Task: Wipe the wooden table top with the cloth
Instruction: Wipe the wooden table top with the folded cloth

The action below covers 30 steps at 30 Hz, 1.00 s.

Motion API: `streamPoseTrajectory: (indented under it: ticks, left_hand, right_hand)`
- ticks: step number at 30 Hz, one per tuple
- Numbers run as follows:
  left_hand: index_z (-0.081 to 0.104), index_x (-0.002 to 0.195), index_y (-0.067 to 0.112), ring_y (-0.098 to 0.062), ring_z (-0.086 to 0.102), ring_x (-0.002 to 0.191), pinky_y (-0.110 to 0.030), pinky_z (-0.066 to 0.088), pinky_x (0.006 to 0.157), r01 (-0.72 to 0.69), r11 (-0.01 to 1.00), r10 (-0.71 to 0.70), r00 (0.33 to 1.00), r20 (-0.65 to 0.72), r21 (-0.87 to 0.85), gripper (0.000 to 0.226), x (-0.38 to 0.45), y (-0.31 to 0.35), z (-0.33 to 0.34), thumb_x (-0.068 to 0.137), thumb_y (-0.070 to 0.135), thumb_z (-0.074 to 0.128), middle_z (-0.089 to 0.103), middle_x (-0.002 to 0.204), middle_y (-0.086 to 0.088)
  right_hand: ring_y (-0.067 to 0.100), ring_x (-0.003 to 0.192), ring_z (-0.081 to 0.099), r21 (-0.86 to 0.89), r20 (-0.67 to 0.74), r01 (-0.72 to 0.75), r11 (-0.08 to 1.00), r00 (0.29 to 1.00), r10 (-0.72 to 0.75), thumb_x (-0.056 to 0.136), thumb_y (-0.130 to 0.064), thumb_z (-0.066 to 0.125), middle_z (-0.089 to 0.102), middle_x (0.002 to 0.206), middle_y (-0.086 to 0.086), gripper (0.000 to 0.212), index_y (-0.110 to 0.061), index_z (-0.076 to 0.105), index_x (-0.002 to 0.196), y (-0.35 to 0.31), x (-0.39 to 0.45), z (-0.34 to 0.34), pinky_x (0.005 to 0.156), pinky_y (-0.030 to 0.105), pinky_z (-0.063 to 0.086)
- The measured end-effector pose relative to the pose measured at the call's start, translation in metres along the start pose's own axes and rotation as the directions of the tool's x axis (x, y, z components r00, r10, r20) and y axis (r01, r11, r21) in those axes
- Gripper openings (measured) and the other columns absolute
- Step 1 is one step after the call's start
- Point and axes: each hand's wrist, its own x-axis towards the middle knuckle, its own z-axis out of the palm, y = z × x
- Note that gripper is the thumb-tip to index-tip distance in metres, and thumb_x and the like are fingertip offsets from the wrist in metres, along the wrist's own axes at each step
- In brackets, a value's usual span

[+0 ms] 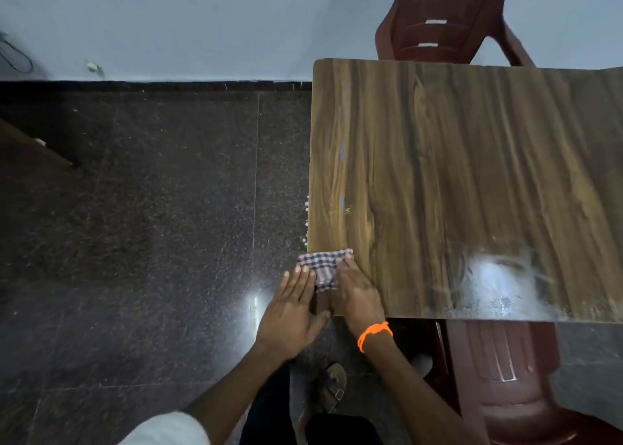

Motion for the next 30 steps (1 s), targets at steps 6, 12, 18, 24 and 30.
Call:
streamPoseTrajectory:
  ticks: [6,12,18,24,30]
  left_hand:
    - [0.025,0.159,0.006,-0.02,0.001,0.158,-0.044,0.012,0.127,-0.112,0.994,0.112,0.991,0.072,-0.004,0.075,0.009,0.019,0.003,0.104,0.056,0.033,0.019,0.168,-0.011]
    - [0.034,0.155,0.003,-0.022,0.014,0.157,-0.046,0.013,0.128,-0.16,0.987,0.161,0.986,0.045,-0.009,0.066,0.085,0.025,-0.013,0.106,0.047,0.031,0.031,0.164,-0.014]
    - [0.038,0.155,0.005,-0.02,0.019,0.156,-0.045,0.016,0.128,-0.098,0.991,0.095,0.995,-0.039,-0.088,0.063,0.097,-0.018,-0.021,0.107,0.046,0.037,0.036,0.162,-0.012]
    - [0.041,0.153,0.006,-0.02,0.021,0.155,-0.049,0.026,0.124,-0.115,0.987,0.112,0.993,-0.039,-0.109,0.063,0.055,-0.032,-0.013,0.108,0.049,0.037,0.039,0.161,-0.012]
    - [0.018,0.16,0.003,-0.029,0.004,0.158,-0.048,0.014,0.127,-0.089,0.991,0.092,0.995,0.032,-0.102,0.077,0.078,0.017,-0.007,0.104,0.051,0.04,0.014,0.169,-0.018]
  right_hand:
    - [0.014,0.133,0.042,-0.078,0.039,-0.101,0.992,0.994,0.105,0.079,0.003,0.064,0.054,0.136,0.008,0.049,-0.007,0.056,0.126,0.026,-0.032,-0.02,0.095,0.034,0.05]
    - [0.019,0.13,0.046,0.013,-0.09,-0.273,0.962,0.958,0.273,0.08,0.004,0.064,0.048,0.142,0.006,0.053,-0.014,0.055,0.129,0.032,0.022,-0.043,0.095,0.028,0.044]
    - [0.029,0.134,0.037,-0.037,-0.059,-0.11,0.993,0.992,0.108,0.078,0.012,0.054,0.052,0.137,0.012,0.051,-0.004,0.058,0.126,0.01,0.077,-0.03,0.105,0.037,0.039]
    - [0.029,0.134,0.04,-0.044,-0.006,-0.062,0.997,0.998,0.061,0.087,-0.015,0.044,0.055,0.135,0.011,0.04,-0.001,0.062,0.121,-0.013,0.039,-0.015,0.101,0.04,0.046]
    - [0.017,0.137,0.035,-0.027,-0.031,-0.123,0.992,0.992,0.123,0.082,-0.001,0.056,0.05,0.14,0.002,0.046,-0.01,0.059,0.127,0.023,0.02,-0.03,0.104,0.036,0.043]
